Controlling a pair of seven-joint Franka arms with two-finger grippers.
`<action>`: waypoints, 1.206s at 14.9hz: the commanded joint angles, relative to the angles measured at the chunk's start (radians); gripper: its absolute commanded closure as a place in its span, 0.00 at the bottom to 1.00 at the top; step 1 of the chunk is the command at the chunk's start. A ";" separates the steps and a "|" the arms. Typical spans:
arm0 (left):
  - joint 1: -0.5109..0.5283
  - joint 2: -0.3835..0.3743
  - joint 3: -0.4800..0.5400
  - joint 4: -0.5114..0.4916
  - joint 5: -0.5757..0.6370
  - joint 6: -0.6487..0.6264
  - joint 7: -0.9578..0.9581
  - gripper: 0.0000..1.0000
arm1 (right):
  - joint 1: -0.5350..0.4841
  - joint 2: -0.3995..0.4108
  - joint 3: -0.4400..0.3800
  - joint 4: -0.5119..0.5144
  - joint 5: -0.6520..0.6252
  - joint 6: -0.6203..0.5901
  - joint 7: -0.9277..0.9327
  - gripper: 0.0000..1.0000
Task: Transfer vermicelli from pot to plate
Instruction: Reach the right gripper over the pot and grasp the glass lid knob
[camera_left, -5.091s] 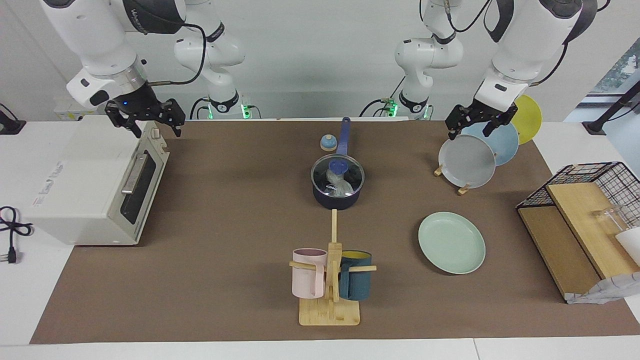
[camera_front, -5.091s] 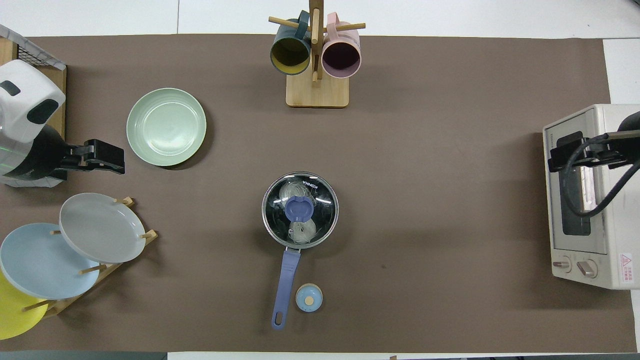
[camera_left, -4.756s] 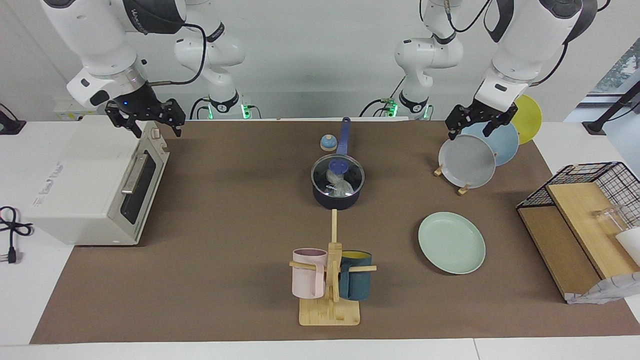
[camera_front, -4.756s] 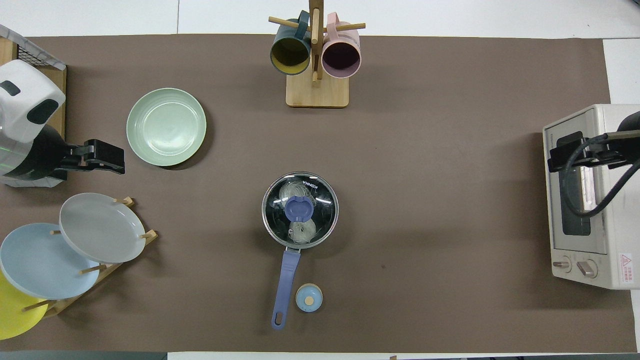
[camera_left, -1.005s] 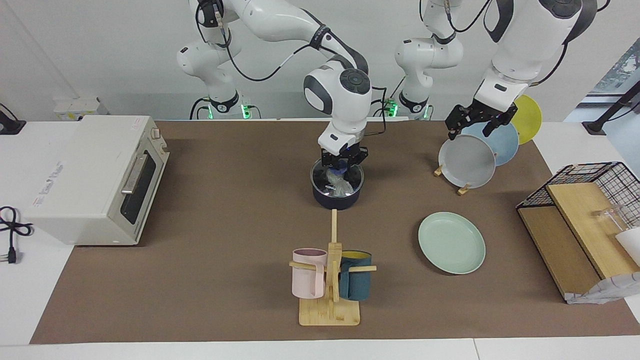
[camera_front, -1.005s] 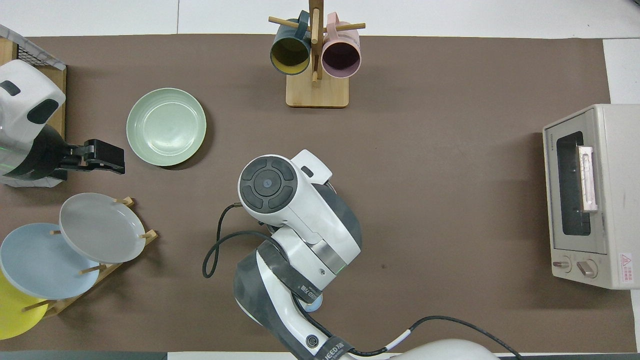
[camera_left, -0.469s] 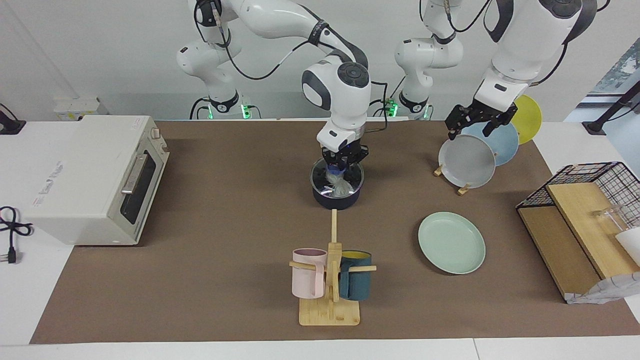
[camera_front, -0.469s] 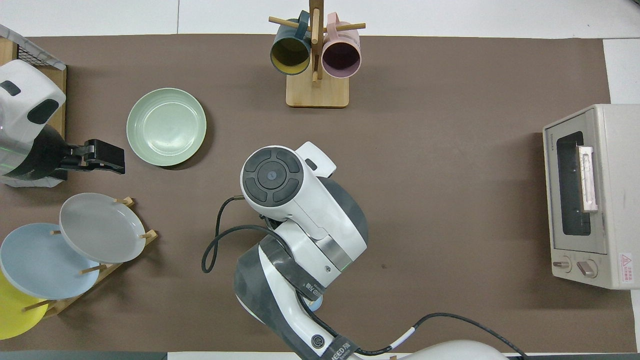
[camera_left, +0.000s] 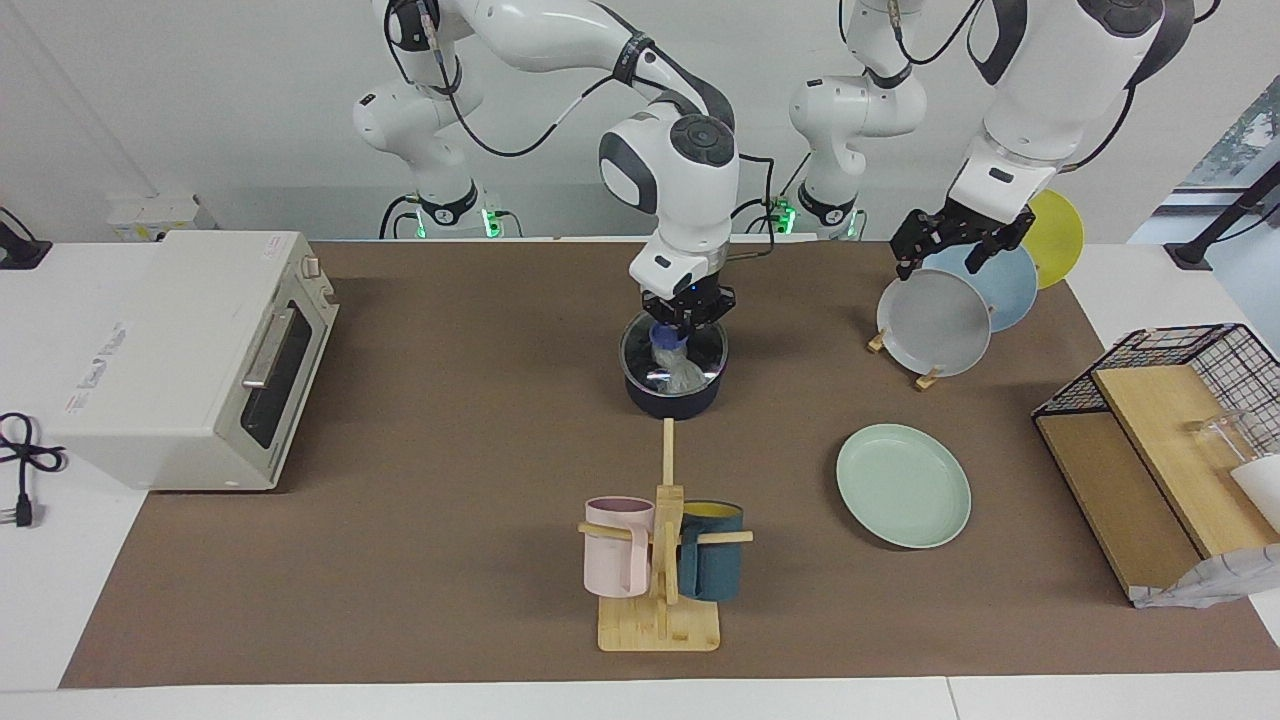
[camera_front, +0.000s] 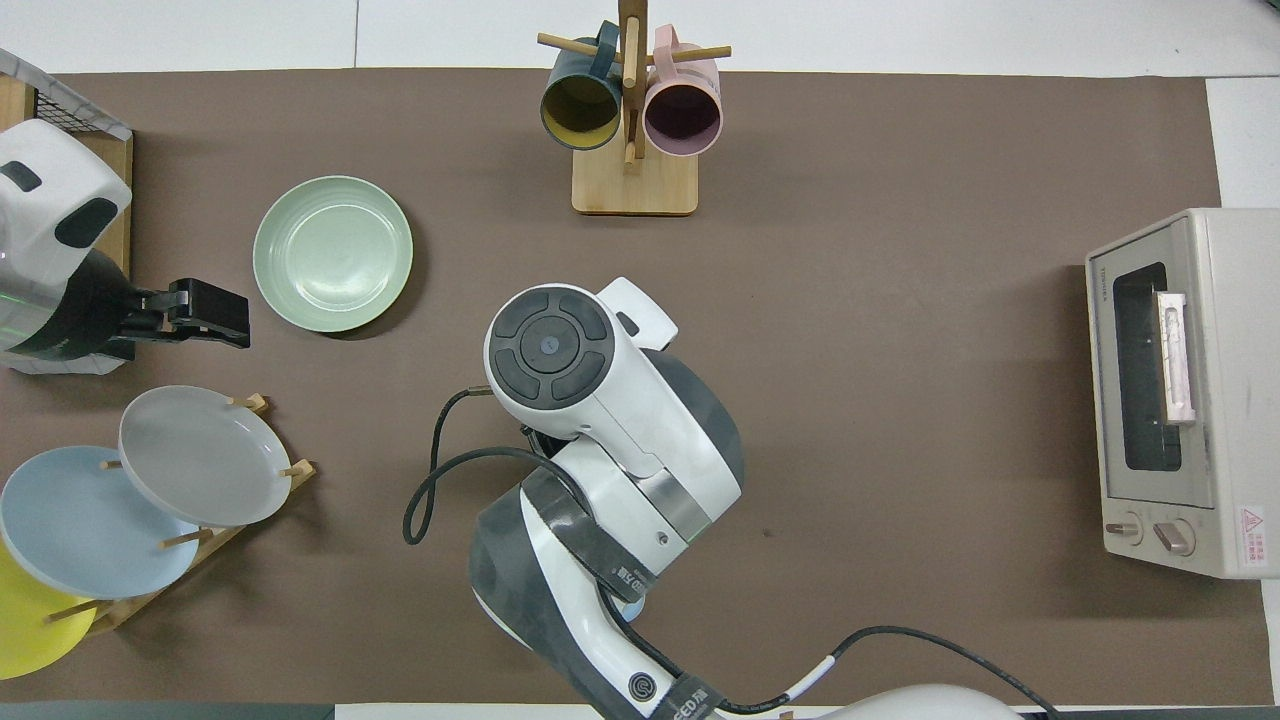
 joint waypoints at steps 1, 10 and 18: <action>0.014 -0.011 -0.007 -0.002 -0.010 -0.001 -0.006 0.00 | -0.015 -0.001 -0.006 0.014 0.000 -0.042 -0.003 1.00; 0.015 -0.011 -0.007 -0.002 -0.010 -0.001 -0.009 0.00 | -0.049 0.000 -0.011 0.123 -0.066 -0.209 -0.062 1.00; 0.015 -0.010 -0.005 0.004 -0.008 0.004 -0.010 0.00 | -0.132 -0.009 -0.011 0.204 -0.156 -0.352 -0.300 1.00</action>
